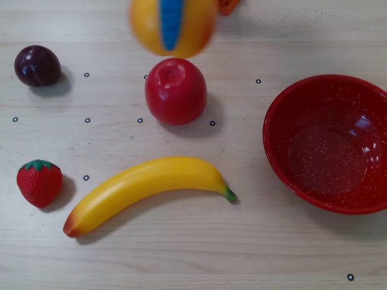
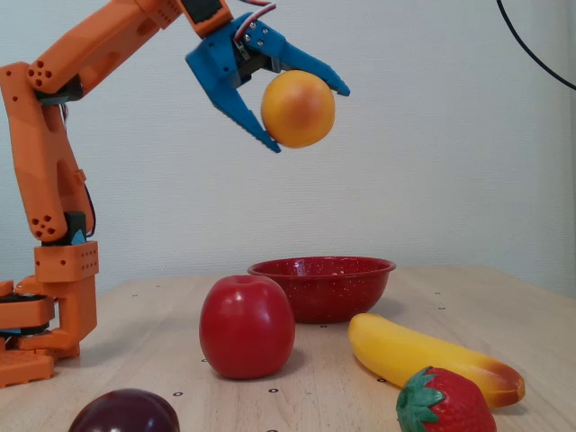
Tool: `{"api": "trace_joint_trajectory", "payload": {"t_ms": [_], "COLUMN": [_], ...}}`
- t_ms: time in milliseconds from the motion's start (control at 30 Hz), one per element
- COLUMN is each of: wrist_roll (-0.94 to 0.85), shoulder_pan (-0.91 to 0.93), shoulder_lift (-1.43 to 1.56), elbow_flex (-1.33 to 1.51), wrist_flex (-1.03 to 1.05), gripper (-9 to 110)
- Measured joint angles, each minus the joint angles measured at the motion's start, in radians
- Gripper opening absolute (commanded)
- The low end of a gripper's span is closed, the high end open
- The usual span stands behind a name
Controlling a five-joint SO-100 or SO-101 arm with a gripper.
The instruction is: Put the peach in the red bowl.
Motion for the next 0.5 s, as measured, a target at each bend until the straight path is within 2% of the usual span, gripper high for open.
{"api": "trace_joint_trajectory", "payload": {"t_ms": [267, 367, 500], "wrist_roll": [-0.250, -0.383, -0.477], "shoulder_pan": [0.293, 0.357, 0.414], "shoulder_lift": [0.008, 0.006, -0.052], "elbow_flex": [0.066, 0.066, 0.066], "wrist_flex": [-0.133, -0.209, -0.212], "gripper": [0, 0, 0]}}
